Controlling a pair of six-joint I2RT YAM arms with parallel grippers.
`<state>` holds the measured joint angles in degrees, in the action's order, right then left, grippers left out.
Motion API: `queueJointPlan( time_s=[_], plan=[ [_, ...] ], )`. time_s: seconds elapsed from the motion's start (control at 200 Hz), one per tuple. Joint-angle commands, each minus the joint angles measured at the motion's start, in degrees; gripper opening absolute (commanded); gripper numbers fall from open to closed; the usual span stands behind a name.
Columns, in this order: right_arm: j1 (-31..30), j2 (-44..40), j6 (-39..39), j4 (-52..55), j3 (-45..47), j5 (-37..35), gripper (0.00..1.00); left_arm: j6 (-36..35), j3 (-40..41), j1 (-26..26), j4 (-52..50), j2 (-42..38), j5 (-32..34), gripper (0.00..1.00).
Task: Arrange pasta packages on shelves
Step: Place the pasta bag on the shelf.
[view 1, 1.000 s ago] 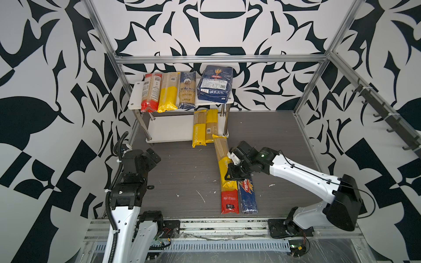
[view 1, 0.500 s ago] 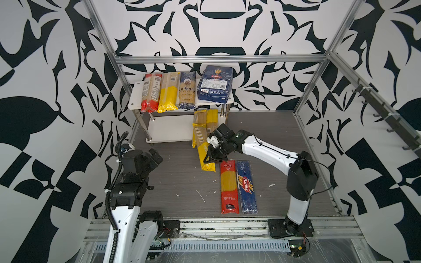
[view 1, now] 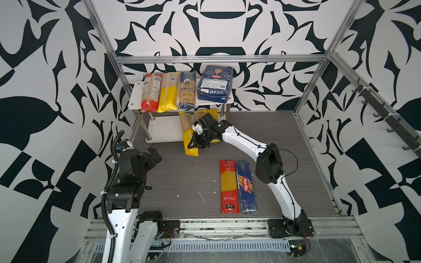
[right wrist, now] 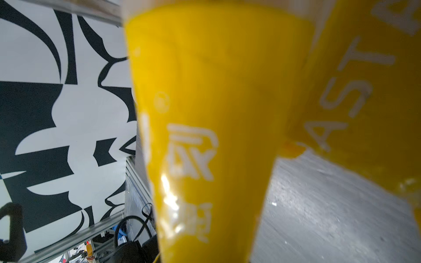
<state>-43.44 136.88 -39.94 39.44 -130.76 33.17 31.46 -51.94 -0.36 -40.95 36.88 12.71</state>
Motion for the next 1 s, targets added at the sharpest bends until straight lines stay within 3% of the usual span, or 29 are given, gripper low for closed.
queueJointPlan(
  time_s=[0.0, 0.235, 0.425, 0.52, 0.665, 0.995],
  plan=[
    [0.6, -0.8, 3.0, -6.5, -10.3, 1.9, 0.0, -1.6, -1.2, 0.2, -0.1, 0.5, 0.2, 0.99],
    [1.9, 3.8, -0.1, -12.0, -14.5, 0.6, 0.0, -2.8, -1.1, 0.0, -1.6, -1.7, 1.6, 0.99],
    [2.5, 9.8, -2.6, -11.4, -23.1, 1.5, 0.0, -3.5, -1.0, 0.1, -1.9, -2.4, 2.0, 0.99],
    [2.5, 9.3, -2.9, -12.1, -21.7, 1.8, 0.2, -3.5, -1.0, 0.1, -2.0, -2.3, 1.8, 0.99],
    [2.9, 6.8, -3.7, -15.1, -16.1, 1.2, 0.38, -3.3, -0.9, 0.1, -1.8, -1.8, 1.3, 0.99],
    [3.7, 6.9, -5.6, -13.9, -17.7, 3.0, 0.45, -3.1, 0.2, 0.2, -1.3, -2.1, -0.2, 0.99]
  ],
)
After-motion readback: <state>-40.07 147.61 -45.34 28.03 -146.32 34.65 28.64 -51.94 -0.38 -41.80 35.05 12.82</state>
